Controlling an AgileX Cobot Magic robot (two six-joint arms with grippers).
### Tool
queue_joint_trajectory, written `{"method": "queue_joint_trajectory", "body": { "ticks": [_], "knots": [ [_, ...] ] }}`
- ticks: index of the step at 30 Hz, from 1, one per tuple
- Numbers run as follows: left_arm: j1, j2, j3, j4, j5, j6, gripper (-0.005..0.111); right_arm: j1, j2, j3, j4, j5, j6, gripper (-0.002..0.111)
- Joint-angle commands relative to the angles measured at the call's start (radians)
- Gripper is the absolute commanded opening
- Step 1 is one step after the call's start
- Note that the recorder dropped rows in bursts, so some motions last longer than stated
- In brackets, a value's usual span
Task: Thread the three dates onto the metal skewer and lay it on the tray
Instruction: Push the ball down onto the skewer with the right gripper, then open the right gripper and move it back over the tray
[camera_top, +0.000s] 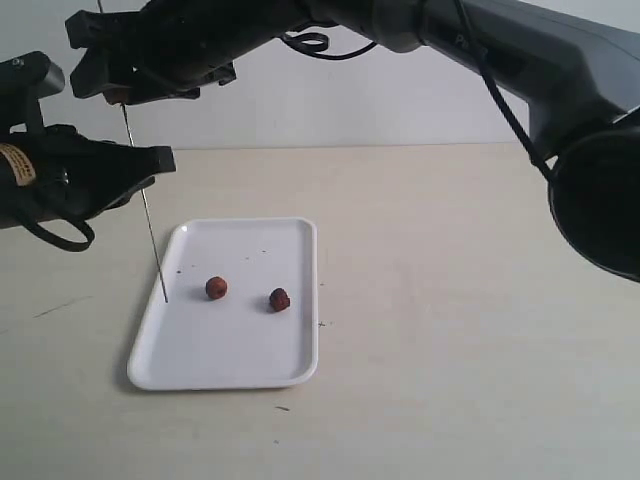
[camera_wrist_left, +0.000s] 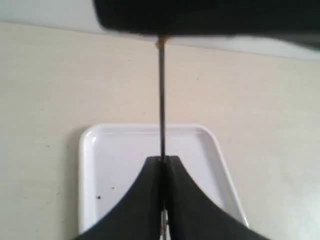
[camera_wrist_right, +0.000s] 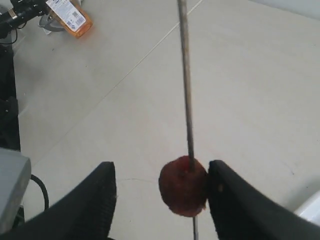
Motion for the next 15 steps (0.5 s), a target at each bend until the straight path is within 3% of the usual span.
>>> {"method": "queue_joint_trajectory", "body": {
  "ticks": [1,8,15],
  "knots": [
    [0.002,0.004,-0.006,-0.005,0.06,0.065,0.0,-0.002,-0.038,0.001,-0.02,-0.022,0.015,0.058],
    [0.002,-0.017,-0.006,-0.005,0.174,0.14,0.0,-0.002,-0.057,0.001,-0.333,0.038,0.237,0.063],
    [0.009,-0.08,0.011,-0.005,0.297,0.254,0.0,-0.002,-0.115,0.001,-0.456,0.115,0.261,0.063]
  ]
}}
